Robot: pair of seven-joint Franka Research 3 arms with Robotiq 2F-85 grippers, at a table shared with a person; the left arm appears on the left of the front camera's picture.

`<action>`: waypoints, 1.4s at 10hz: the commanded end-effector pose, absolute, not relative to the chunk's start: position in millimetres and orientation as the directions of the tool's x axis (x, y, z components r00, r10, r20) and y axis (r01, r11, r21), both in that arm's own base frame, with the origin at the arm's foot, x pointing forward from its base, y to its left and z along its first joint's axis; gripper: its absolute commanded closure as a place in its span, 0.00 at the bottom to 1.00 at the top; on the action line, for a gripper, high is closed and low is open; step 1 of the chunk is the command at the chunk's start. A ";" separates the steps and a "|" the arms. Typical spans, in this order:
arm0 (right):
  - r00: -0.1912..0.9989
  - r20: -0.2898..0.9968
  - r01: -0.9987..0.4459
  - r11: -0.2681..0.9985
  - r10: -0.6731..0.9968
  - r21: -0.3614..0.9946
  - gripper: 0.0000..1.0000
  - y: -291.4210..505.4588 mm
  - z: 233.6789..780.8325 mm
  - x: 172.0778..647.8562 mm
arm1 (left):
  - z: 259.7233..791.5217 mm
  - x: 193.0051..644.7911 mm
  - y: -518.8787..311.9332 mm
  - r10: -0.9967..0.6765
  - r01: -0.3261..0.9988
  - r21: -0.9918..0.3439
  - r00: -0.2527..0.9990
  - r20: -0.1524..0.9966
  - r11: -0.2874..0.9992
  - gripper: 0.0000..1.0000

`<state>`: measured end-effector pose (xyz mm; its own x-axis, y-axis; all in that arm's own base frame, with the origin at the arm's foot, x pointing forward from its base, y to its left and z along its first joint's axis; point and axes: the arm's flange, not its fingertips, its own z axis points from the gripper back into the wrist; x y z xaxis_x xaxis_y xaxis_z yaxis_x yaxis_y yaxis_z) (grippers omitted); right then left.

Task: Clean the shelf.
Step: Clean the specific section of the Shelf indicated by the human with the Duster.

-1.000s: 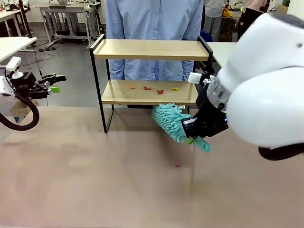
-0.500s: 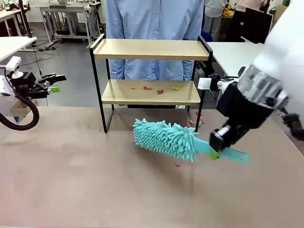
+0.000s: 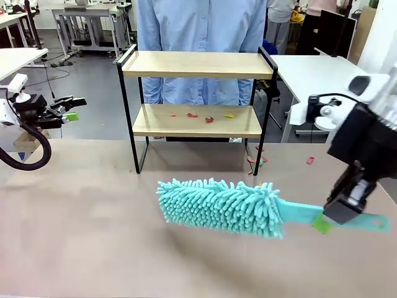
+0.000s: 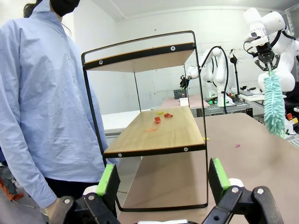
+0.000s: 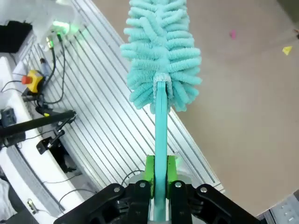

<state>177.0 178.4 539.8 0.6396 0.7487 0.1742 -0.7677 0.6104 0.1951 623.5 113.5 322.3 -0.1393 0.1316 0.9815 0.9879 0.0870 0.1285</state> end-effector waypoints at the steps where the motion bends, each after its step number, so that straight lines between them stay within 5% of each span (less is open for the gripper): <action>1: 0.635 0.203 -0.771 0.593 0.745 0.232 0.87 142.7 483.5 149.1 | 325.3 622.9 113.4 0.129 0.986 0.138 -0.148 0.980 0.089 0.00; 2: 0.640 0.174 -0.768 0.610 0.749 0.195 0.87 178.4 539.8 177.0 | 325.3 622.9 113.4 0.129 0.986 0.138 -0.148 0.980 0.089 0.00; 14: 0.640 0.174 -0.768 0.610 0.749 0.195 0.87 178.4 539.8 177.0 | 325.3 622.9 113.4 0.129 0.986 0.138 -0.148 0.980 0.089 0.00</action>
<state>173.7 176.1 537.9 0.6525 0.7431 0.1485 -0.7568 0.6286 0.1793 623.5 113.4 322.3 -0.1393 0.1316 0.9815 0.9879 0.0870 0.1286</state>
